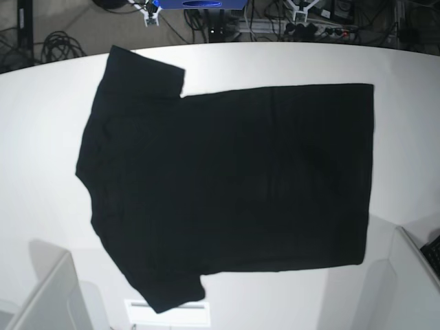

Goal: Fold the T-shirt properly
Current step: 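Move both grippers down toward the shirt edge nearest the arms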

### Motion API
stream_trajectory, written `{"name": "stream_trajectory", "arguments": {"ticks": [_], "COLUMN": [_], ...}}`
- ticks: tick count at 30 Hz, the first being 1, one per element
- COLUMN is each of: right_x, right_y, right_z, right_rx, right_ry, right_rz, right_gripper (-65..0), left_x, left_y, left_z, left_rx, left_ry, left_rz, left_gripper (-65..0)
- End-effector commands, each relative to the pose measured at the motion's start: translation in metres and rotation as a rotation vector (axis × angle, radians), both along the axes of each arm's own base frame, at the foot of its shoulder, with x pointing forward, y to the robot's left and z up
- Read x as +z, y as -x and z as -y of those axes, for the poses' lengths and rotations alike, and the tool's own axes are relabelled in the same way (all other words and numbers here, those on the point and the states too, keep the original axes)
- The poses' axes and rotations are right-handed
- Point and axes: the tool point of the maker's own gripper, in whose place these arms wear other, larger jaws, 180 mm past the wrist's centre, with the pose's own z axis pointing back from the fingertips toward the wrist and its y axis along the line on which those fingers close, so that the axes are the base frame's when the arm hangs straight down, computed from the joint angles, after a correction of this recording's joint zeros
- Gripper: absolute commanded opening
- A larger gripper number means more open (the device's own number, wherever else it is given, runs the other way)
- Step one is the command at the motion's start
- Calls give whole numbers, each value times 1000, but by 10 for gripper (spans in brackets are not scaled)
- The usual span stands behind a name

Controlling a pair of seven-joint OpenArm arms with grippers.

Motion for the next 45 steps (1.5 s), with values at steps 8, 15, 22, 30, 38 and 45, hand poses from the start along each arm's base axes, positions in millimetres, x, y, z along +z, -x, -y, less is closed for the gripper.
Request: {"name": "stream_trajectory", "arguments": {"ticks": [8, 15, 22, 30, 38, 45], "right_x": [8, 12, 31, 65, 113, 152], "right_y": [20, 29, 32, 43, 31, 2], "right_z": [2, 3, 10, 24, 60, 93], "right_rx": [6, 2, 2, -86, -154, -192], "right_ry": [8, 9, 19, 45, 122, 199], "right_rz": [12, 18, 93, 105, 160, 225], "right_gripper": [-650, -650, -650, -650, -650, -650], "left_x": [4, 21, 37, 96, 152, 208], "left_y": [17, 16, 32, 19, 1, -25], "left_z": [-4, -6, -23, -54, -72, -100], "left_rx": [-12, -34, -66, 3, 53, 70], "left_ry": [-8, -8, -28, -31, 14, -61], "left_rz": [-7, 77, 92, 253, 362, 492], "left_gripper": [-650, -650, -650, -650, -650, -650]}}
